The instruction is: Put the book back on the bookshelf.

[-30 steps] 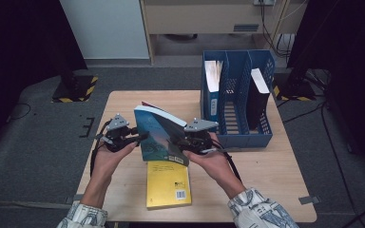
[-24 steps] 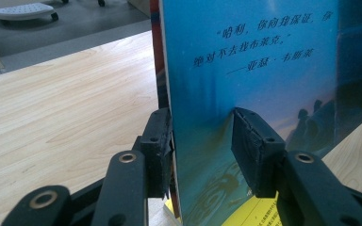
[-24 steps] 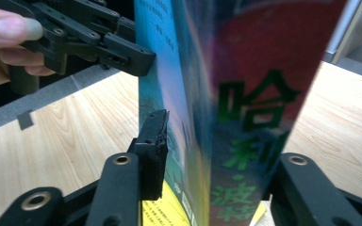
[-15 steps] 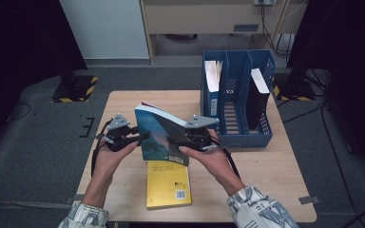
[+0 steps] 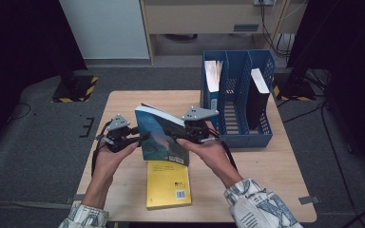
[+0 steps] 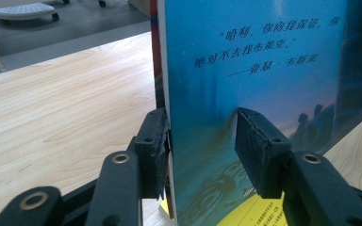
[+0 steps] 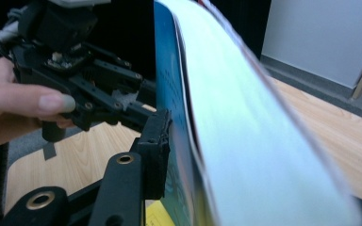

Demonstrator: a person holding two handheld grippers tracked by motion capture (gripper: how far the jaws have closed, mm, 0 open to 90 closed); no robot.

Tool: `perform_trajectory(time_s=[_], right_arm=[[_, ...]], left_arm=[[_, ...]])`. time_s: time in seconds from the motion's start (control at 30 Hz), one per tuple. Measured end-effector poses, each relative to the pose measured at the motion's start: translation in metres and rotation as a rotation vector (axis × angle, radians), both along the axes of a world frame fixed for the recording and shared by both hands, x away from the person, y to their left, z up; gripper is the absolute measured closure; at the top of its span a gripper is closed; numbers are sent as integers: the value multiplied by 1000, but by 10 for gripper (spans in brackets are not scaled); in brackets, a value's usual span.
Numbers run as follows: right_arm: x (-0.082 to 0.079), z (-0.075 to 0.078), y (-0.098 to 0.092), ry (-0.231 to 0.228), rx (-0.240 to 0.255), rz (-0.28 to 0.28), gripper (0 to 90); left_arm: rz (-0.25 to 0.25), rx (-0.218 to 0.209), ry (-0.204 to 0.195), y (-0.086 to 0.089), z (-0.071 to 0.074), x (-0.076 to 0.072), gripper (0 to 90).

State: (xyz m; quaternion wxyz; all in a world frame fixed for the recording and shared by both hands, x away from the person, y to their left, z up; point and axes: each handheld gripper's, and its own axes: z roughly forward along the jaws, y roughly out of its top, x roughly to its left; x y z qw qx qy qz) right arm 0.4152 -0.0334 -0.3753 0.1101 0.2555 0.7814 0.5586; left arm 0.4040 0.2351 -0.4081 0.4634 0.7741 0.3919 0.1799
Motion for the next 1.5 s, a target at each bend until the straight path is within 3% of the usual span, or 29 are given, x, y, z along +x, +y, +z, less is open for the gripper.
perform_trajectory(time_s=[0.67,0.83,0.97,1.07,1.17,1.27,1.33,1.4,1.5], right_arm=[[7,0,5,-9,36,3,670],[9,0,4,-10,39,10,711],[9,0,5,-24,33,25,721],[9,0,4,-25,32,25,723],[10,0,4,-27,33,22,724],[9,0,5,-30,28,17,725],[7,0,5,-34,29,11,727],[7,0,6,-42,30,6,730],[8,0,6,-39,33,-12,735]], left_arm=[[8,11,-4,-2,0,-2,532],[15,-13,-11,-2,-4,-3,500],[50,-7,10,-6,-17,-11,366],[88,-1,28,-6,-37,-24,268],[111,39,50,-6,-59,-34,208],[117,42,91,-5,-70,-32,150],[130,59,80,-2,-76,-32,107],[149,84,105,2,-82,-31,82],[179,81,123,11,-85,-30,72]])
